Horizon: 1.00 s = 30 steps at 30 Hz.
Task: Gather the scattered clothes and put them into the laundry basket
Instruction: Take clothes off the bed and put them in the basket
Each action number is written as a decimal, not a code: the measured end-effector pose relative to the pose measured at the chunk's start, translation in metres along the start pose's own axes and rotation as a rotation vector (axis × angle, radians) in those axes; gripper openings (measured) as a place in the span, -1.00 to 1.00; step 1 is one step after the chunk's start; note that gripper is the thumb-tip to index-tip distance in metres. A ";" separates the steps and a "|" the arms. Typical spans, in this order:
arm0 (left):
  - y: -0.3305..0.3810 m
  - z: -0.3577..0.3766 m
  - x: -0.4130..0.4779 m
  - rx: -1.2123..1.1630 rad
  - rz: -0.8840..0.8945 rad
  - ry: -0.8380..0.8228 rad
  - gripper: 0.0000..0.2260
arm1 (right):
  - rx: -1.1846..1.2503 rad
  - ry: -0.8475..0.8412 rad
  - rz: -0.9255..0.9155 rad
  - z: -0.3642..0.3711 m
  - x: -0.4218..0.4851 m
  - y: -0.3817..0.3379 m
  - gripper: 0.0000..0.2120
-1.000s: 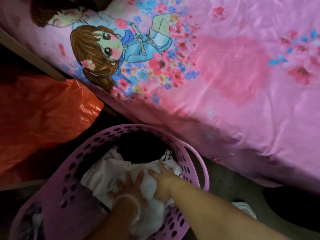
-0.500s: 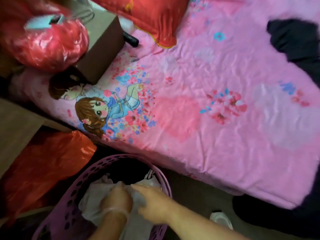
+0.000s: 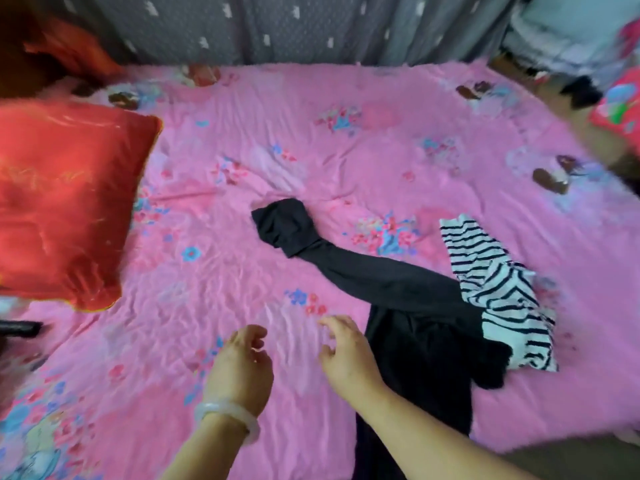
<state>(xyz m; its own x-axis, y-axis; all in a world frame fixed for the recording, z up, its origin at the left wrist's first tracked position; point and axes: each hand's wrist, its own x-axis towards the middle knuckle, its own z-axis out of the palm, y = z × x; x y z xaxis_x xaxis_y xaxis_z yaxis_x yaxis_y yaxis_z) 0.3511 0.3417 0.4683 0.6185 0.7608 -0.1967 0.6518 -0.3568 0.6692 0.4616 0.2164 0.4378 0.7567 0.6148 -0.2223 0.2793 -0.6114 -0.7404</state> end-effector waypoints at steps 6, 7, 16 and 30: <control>0.116 0.090 0.030 0.140 0.191 -0.362 -0.66 | -0.200 0.167 0.252 -0.102 0.037 0.090 -0.47; 0.130 0.103 0.034 0.157 0.205 -0.410 -0.64 | -0.276 0.169 0.286 -0.114 0.039 0.105 -0.44; 0.202 0.208 0.051 0.361 0.363 -0.635 -0.57 | -0.733 -0.108 0.460 -0.175 0.057 0.207 -0.64; 0.277 0.084 0.089 0.231 0.394 -0.181 -0.79 | 0.253 0.066 -0.157 -0.250 0.082 0.030 -0.65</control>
<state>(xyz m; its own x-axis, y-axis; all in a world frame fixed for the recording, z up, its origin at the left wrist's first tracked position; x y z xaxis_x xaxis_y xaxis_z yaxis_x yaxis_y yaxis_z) 0.6235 0.2655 0.5756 0.8906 0.4446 -0.0962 0.4208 -0.7248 0.5455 0.6797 0.1240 0.5554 0.7551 0.6532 -0.0567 0.2465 -0.3630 -0.8986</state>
